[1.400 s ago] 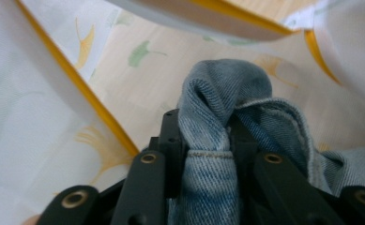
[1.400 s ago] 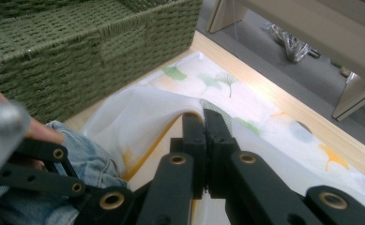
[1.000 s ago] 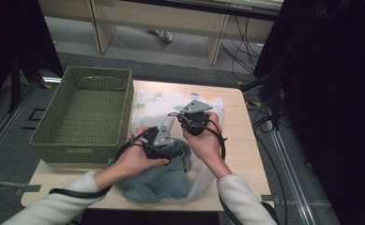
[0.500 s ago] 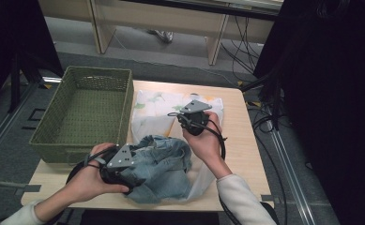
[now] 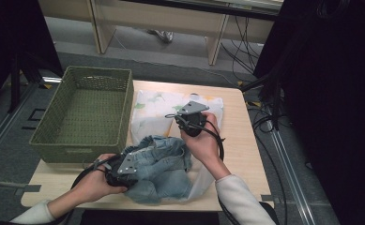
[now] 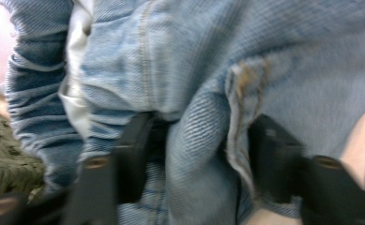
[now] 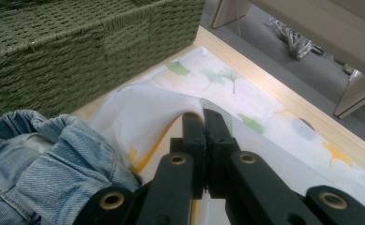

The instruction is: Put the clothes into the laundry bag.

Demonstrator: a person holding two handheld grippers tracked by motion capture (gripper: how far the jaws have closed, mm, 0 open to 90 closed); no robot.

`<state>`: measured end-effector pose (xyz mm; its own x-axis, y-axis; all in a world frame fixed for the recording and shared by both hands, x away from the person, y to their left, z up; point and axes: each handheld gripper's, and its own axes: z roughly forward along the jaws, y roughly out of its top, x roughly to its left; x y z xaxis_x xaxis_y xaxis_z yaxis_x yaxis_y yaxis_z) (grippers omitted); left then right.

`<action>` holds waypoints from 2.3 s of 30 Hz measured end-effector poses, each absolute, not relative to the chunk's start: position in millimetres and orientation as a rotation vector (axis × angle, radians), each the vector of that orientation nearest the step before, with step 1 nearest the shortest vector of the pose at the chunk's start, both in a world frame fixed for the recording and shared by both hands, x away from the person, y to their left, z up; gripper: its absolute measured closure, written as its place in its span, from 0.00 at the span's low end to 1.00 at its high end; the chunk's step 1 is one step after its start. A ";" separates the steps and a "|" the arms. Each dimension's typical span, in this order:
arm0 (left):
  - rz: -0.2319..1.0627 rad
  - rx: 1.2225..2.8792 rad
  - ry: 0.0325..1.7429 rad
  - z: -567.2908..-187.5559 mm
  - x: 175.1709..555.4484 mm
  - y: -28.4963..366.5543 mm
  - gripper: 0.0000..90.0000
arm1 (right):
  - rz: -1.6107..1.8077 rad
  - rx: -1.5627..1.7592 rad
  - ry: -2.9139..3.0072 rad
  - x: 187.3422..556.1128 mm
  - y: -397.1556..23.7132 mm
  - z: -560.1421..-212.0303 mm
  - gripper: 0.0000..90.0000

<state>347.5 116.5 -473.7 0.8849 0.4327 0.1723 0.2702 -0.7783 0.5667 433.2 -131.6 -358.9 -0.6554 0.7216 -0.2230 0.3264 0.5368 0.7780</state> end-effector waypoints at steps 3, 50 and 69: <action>0.361 2.514 0.531 -476.5 350.5 115.9 0.73 | 0.983 0.845 2.244 432.6 -131.3 -358.3 1.00; 0.777 1.915 0.585 -298.4 362.7 118.8 0.95 | 1.067 0.831 2.180 417.9 -115.4 -345.9 1.00; 0.497 2.053 0.363 -345.5 368.1 68.5 0.95 | 1.083 0.901 2.185 423.6 -121.1 -350.1 1.00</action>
<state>368.1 68.5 -345.5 0.8728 0.4451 0.2001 0.0552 -0.4976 0.8657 423.6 -121.1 -350.1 -0.6336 0.7557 -0.1655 0.3257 0.4547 0.8290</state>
